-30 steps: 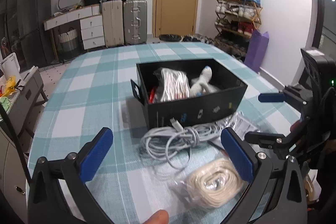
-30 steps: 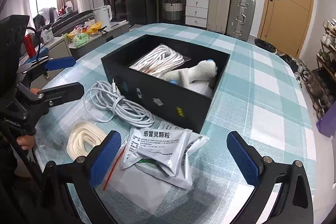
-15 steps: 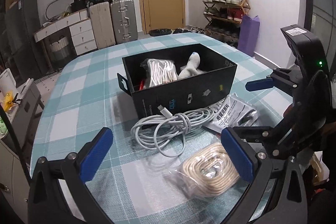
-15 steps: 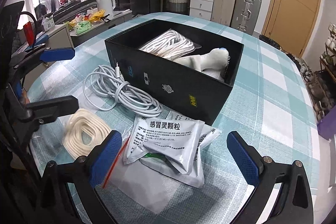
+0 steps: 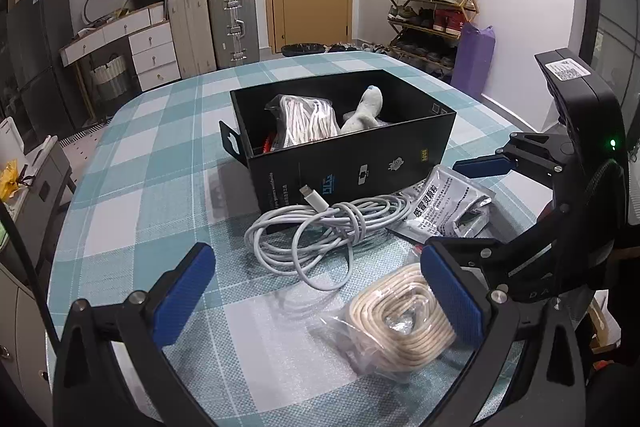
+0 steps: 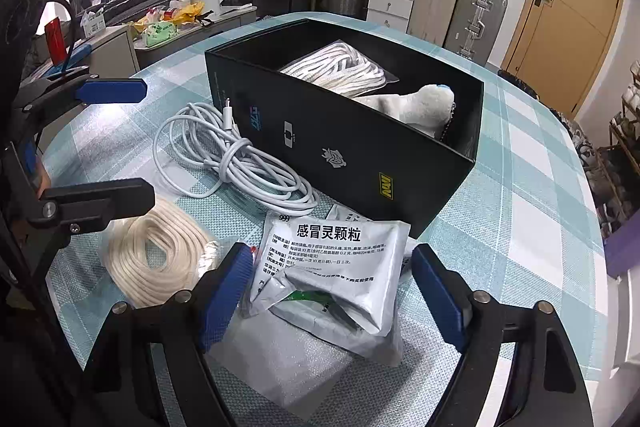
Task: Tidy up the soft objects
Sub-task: 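Open both grippers to release the items and pull back from the box, then grasp the white sachet with the right gripper while the left gripper grasps the bagged cream rope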
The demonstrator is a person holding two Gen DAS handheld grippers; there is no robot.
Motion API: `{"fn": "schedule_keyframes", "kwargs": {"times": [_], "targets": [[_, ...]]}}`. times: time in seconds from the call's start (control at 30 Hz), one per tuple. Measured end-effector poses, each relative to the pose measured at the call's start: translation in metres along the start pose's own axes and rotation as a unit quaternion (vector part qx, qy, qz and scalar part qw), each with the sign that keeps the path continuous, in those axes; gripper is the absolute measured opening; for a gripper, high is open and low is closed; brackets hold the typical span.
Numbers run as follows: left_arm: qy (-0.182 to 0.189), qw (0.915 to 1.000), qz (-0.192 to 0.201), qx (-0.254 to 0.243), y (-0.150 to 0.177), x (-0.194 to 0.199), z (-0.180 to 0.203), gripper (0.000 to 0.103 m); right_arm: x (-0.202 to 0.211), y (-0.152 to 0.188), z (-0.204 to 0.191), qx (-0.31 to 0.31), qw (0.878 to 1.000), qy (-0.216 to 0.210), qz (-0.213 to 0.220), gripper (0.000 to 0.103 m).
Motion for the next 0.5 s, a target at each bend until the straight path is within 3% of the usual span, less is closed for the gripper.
{"fn": "schedule_keyframes", "kwargs": {"times": [0.2,0.37,0.5], "targets": [[0.002,1.0000,-0.002,-0.001,0.0005,-0.0011,0.0003,0.103,-0.0020,0.0002,-0.0045,0.013,1.000,0.006,0.000,0.080],[0.005,1.0000,-0.005,0.002,0.0014,-0.0026,0.0000,0.103,-0.0022,0.0023,-0.0080,0.020,1.000,-0.003,-0.001,0.064],[0.005,1.0000,-0.005,0.003,0.0019,-0.0039,-0.0002,0.103,-0.0020,0.0045,-0.0064,0.016,1.000,-0.020,-0.003,0.060]]}}
Point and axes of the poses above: each gripper's, at about its wrist camera, not at the fingertips, and x roughly against the way its jaws point, z to its right, y to its underside, the point moved 7 cm from there along -x, roughly the way its jaws point, and after that the axes turned 7 degrees about -x, right-handed, at the moved point
